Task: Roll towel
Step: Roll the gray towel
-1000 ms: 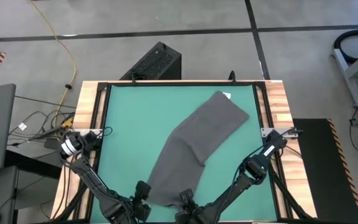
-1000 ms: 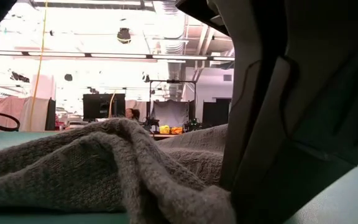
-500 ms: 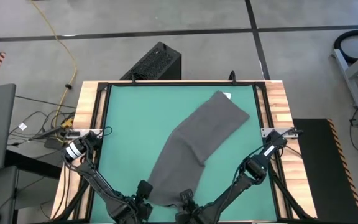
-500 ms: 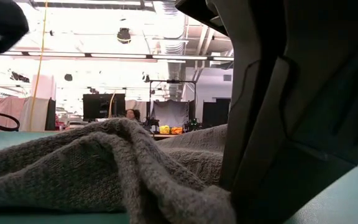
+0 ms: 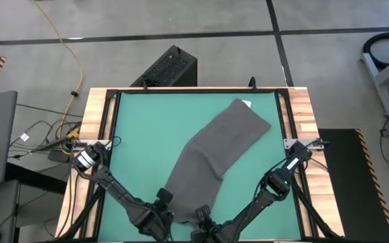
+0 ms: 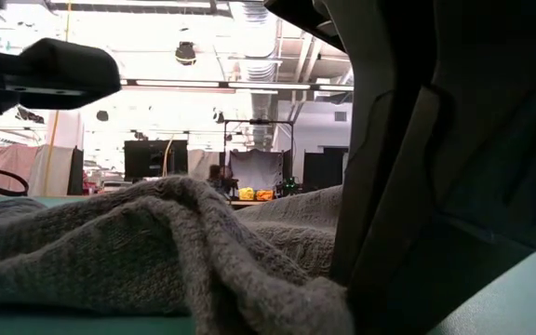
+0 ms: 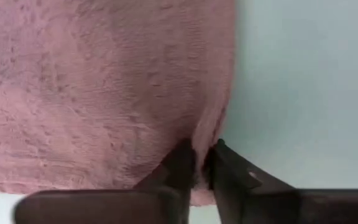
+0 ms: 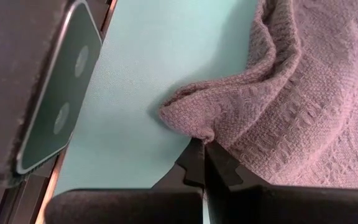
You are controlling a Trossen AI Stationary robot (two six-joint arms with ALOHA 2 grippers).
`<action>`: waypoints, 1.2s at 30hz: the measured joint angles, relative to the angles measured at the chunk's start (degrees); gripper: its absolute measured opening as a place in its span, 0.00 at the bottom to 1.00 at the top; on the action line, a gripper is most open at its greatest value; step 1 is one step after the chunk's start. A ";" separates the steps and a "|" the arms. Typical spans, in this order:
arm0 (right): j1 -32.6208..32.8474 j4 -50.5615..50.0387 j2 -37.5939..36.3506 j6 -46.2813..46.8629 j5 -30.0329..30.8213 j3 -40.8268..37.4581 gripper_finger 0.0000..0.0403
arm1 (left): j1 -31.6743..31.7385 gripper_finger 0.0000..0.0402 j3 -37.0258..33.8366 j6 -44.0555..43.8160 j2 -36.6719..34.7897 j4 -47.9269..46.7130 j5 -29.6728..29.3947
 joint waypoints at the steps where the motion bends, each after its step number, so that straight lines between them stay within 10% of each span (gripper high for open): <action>1: 0.02 0.00 0.00 0.00 0.00 0.00 0.04 | 0.27 0.05 -0.04 0.02 0.00 -0.07 0.63; 22: 2.78 -5.51 -11.22 2.92 10.20 -0.11 0.02 | 0.17 0.00 2.90 -15.95 -6.33 -1.15 -7.93; 36: 10.52 -8.66 -19.73 20.08 20.49 -0.02 0.02 | -3.48 0.00 24.33 -14.03 -7.58 -10.92 -17.37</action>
